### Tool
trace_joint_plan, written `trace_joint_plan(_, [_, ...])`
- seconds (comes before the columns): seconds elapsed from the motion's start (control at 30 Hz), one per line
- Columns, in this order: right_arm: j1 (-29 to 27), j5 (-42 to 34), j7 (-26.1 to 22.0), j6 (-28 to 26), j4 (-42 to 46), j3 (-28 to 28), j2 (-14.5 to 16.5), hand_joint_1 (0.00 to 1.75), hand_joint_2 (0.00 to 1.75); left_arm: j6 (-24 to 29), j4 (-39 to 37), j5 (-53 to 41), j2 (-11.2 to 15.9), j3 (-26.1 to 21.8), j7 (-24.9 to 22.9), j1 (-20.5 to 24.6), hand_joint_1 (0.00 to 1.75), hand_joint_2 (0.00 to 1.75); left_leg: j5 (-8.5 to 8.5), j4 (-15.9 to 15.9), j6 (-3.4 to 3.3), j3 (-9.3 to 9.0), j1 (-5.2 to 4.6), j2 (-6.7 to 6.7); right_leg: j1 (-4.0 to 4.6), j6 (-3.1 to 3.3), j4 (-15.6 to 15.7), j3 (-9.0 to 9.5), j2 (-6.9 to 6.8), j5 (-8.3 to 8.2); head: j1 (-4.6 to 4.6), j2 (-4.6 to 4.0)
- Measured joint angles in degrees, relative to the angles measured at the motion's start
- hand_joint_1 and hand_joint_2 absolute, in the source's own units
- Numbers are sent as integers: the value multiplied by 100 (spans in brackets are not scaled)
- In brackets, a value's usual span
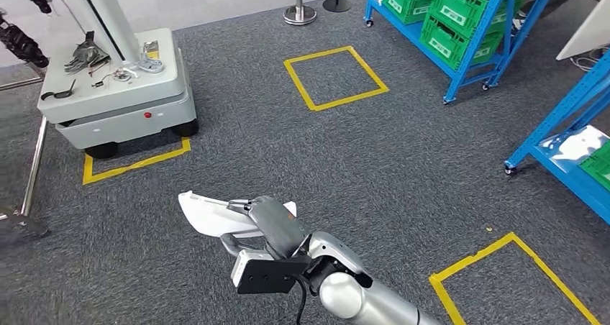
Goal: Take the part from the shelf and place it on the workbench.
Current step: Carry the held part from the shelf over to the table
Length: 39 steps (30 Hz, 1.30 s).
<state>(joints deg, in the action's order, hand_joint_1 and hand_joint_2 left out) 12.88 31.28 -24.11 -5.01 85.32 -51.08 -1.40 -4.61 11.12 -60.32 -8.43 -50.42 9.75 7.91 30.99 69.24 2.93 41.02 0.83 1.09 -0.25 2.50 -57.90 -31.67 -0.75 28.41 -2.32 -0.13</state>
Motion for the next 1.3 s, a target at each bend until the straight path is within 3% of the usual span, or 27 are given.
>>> trace_joint_plan(0.07, [-2,1,-44,10,-41,0,0,157,175,0,1,26,0,0,65,58,0,175,176,500,36,190,9,-62,12,7,-2,-7,-173,6,-1,0])
trace_joint_plan(0.1, [1,2,-58,15,-55,0,1,157,175,0,3,39,2,0,88,77,0,175,110,449,43,129,10,-81,14,5,-5,-7,-250,9,0,0])
trace_joint_plan(0.17, [14,7,-64,35,-66,0,16,157,175,0,7,61,12,-1,103,113,0,175,-207,-247,35,-294,9,-223,16,-17,-24,2,-386,27,1,0])
trace_joint_plan(0.23, [30,7,-48,62,-67,0,39,157,175,0,11,68,19,-1,101,153,0,175,-400,-906,-39,-672,-24,-401,45,-67,-59,6,-492,63,-2,0])
trace_joint_plan(0.27, [35,4,-37,71,-67,0,47,157,175,0,13,69,21,0,98,161,0,175,-418,-1042,-85,-742,-40,-437,60,-95,-69,8,-536,75,-5,0])
trace_joint_plan(0.33, [38,2,-15,72,-65,1,54,157,175,0,14,69,28,0,74,143,0,175,-425,-1065,-171,-730,-56,-333,65,-151,-66,19,-618,86,-8,0])
trace_joint_plan(0.37, [37,3,-4,59,-65,3,56,157,175,0,13,69,31,-1,47,122,0,175,-438,-1079,-203,-728,-49,-278,51,-187,-87,18,-581,111,-9,0])
trace_joint_plan(0.43, [28,10,4,12,-64,14,56,157,175,0,13,67,34,-2,-19,93,0,175,-468,-1106,-270,-731,-25,-168,16,-257,-382,-104,-312,312,-16,0])
trace_joint_plan(0.5, [-19,37,6,-40,-64,36,44,157,175,0,13,66,33,-2,-69,75,0,175,-479,-1106,-306,-716,-14,-42,-6,-294,-1115,-453,-22,668,-27,0])
trace_joint_plan(0.57, [-100,75,17,-66,-64,49,32,157,175,0,11,65,33,-2,-85,37,0,175,-480,-1094,-314,-703,-17,107,-11,-301,-1709,-767,45,828,-31,0])
trace_joint_plan(0.6, [-134,93,25,-69,-64,51,31,157,175,0,11,65,34,-2,-82,14,0,175,-480,-1085,-313,-700,-17,185,-15,-296,-1703,-787,55,744,-31,0])
trace_joint_plan(0.63, [-158,112,33,-68,-64,52,31,157,175,0,11,65,35,-2,-72,-2,0,175,-479,-1074,-309,-700,-15,266,-23,-287,-1455,-687,79,559,-31,0])
trace_joint_plan(0.67, [-171,133,40,-65,-63,55,31,157,175,0,11,66,34,-2,-55,-8,0,175,-476,-1061,-300,-698,-11,344,-37,-277,-1051,-507,146,336,-31,0])
trace_joint_plan(0.73, [-181,160,44,-52,-61,60,32,157,175,0,13,67,33,-2,-13,4,0,175,-476,-1032,-243,-671,-11,488,-56,-262,-359,-195,351,86,-30,0])
trace_joint_plan(0.8, [-188,171,46,-24,-58,67,33,157,175,0,15,67,33,-2,22,14,0,175,-499,-1042,-151,-634,0,595,-37,-231,-171,-124,428,73,-27,0])
trace_joint_plan(0.83, [-189,172,47,-8,-53,71,36,157,175,0,15,67,34,-2,29,13,0,175,-517,-1062,-105,-609,13,645,-30,-194,-157,-118,373,52,-28,0])
trace_joint_plan(0.87, [-188,172,48,13,-50,78,44,157,175,0,15,68,34,-2,33,9,0,175,-520,-1064,-70,-591,22,628,-25,-150,-134,-105,317,30,-25,0])
trace_joint_plan(0.93, [-185,167,45,46,-44,86,66,157,175,0,14,74,34,-2,32,15,0,175,-378,-851,-29,-467,9,379,-31,-59,-78,-74,188,-10,-13,0])
trace_joint_plan(1.0, [-192,162,43,73,-45,90,80,157,175,0,13,88,29,-2,29,34,0,175,-31,-202,-8,-176,-7,55,-8,-6,-59,-69,41,-13,-4,0])
trace_joint_plan(1.07, [-199,156,38,97,-50,90,81,157,175,0,11,107,21,-2,20,33,0,175,214,437,12,105,-5,-44,19,17,-65,-72,-117,-1,-5,0])
trace_joint_plan(1.1, [-200,150,34,107,-51,90,81,157,175,0,10,115,20,-2,11,22,0,175,196,507,12,120,-5,-62,28,24,-70,-72,-192,7,-5,0])
trace_joint_plan(1.13, [-197,140,29,115,-51,91,81,157,175,0,10,119,22,-2,4,10,0,175,77,345,8,19,-6,-84,33,24,-79,-71,-262,16,-5,0])
trace_joint_plan(1.17, [-194,131,26,121,-51,92,81,157,175,0,9,120,26,-2,-2,1,0,175,-105,-12,-5,-183,-10,-140,36,19,-91,-67,-330,29,-5,0])
trace_joint_plan(1.23, [-186,115,18,124,-51,98,81,157,175,0,9,120,31,-2,-12,0,0,175,-347,-747,-71,-576,-46,-379,58,-18,-126,-63,-444,65,-9,0])
trace_joint_plan(1.3, [-183,108,7,124,-52,105,81,157,175,0,8,120,31,-2,-25,-3,0,175,-385,-1005,-148,-700,-82,-488,82,-67,-146,-59,-536,87,-14,0])
